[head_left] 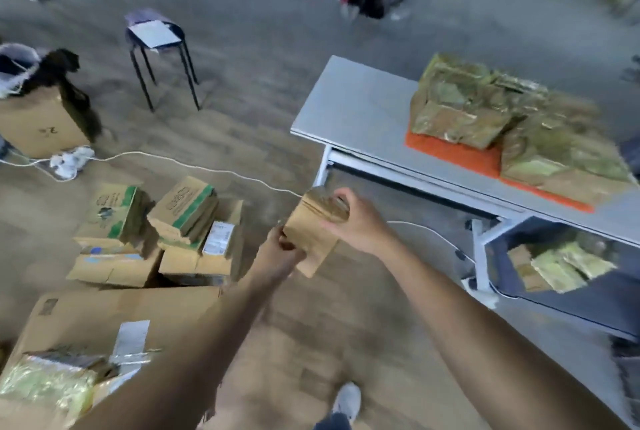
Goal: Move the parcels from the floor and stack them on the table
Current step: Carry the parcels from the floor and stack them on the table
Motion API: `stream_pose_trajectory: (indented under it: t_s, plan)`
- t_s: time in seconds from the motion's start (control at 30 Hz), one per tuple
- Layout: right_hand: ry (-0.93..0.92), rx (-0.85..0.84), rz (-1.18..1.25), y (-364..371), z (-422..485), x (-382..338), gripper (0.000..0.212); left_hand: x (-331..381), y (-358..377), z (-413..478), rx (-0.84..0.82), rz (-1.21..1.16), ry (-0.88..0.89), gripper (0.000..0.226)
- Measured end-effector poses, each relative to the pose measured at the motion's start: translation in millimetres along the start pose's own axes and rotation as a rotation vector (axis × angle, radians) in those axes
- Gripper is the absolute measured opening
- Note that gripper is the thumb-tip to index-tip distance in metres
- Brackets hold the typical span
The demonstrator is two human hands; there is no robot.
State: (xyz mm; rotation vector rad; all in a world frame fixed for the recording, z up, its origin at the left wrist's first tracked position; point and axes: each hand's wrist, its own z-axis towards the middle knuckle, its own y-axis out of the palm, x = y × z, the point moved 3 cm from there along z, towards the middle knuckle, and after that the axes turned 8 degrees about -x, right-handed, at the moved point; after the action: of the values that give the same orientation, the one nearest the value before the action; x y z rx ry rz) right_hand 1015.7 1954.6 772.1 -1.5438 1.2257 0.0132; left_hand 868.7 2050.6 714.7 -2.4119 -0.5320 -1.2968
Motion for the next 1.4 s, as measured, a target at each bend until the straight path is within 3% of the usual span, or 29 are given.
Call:
stream_pose_trajectory:
  t_s: [0.13,0.37,0.43,0.6,0.83,1.13,1.27,1.4]
  plan:
    - [0.055,0.162,0.047,-112.5,-18.7,55.4,0.063,82.0,93.5,33.3,-0.023,0.305,0.154,0.084]
    - [0.195,0.337,0.205,-226.7,-35.2,162.2,0.061,168.5,230.8,63.1,-0.071,0.478,0.336,0.125]
    - [0.213,0.341,0.241,-245.9,-34.5,182.9,0.065,183.1,252.4,77.8,-0.053,0.545,0.378,0.127]
    - [0.214,0.353,0.297,-287.1,-20.5,224.6,0.063,225.1,294.3,120.9,-0.103,0.643,0.403,0.121]
    - [0.289,0.339,0.215,-352.1,26.0,281.1,0.056,266.0,349.9,207.0,-0.316,0.493,0.294,0.096]
    - [0.583,0.440,0.106,-415.5,78.8,363.2,0.036,312.6,382.6,299.1,-0.520,0.181,0.180,0.048]
    - [0.659,0.471,0.091,-433.4,90.5,398.8,0.035,326.5,395.5,317.3,-0.500,0.140,0.138,0.048]
    - [0.711,0.388,0.000,-451.9,104.6,425.7,0.031,342.7,415.5,330.1,-0.457,0.112,0.108,0.042]
